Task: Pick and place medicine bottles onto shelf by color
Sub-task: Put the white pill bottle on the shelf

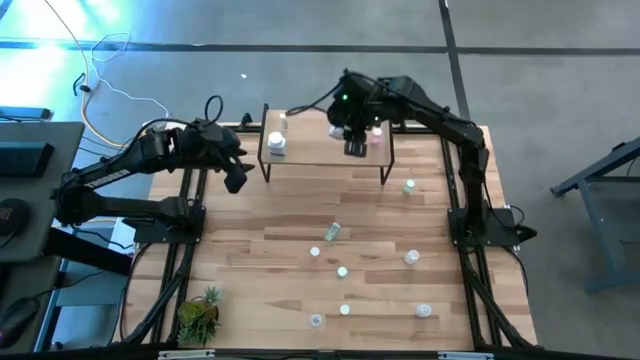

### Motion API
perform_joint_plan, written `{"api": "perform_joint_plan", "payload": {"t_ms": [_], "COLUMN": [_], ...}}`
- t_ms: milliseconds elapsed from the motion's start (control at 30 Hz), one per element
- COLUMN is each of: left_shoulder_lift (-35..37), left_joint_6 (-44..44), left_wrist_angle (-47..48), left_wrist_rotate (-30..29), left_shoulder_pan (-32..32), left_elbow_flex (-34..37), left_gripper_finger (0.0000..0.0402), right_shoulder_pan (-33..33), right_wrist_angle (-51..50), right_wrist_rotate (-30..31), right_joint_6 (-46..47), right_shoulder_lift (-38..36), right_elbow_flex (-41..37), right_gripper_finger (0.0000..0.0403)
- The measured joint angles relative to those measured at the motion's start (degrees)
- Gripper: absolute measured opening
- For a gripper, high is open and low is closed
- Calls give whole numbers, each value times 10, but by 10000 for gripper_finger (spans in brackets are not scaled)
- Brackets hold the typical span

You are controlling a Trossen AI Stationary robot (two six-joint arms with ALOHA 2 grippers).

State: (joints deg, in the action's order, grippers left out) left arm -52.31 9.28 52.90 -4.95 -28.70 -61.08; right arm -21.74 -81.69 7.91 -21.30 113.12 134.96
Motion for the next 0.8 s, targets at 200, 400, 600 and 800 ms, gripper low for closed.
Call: {"api": "perform_joint_plan", "payload": {"t_ms": [200,400,600,800], "left_shoulder_lift": [-1,-2,-2,-2], "left_joint_6": [1,10,16,16], "left_wrist_angle": [0,0,0,0], "left_wrist_rotate": [0,0,2,2], "left_shoulder_pan": [-31,-51,-62,-63], "left_elbow_flex": [0,0,0,0], "left_gripper_finger": [229,229,229,229], "right_shoulder_pan": [-51,-90,-109,-106], "right_wrist_angle": [1,-4,-44,-44], "right_wrist_rotate": [-71,-123,-152,-155], "right_joint_6": [-48,-114,-126,-140], "right_shoulder_lift": [0,9,30,30], "right_elbow_flex": [0,0,0,0], "right_gripper_finger": [158,158,158,158]}}
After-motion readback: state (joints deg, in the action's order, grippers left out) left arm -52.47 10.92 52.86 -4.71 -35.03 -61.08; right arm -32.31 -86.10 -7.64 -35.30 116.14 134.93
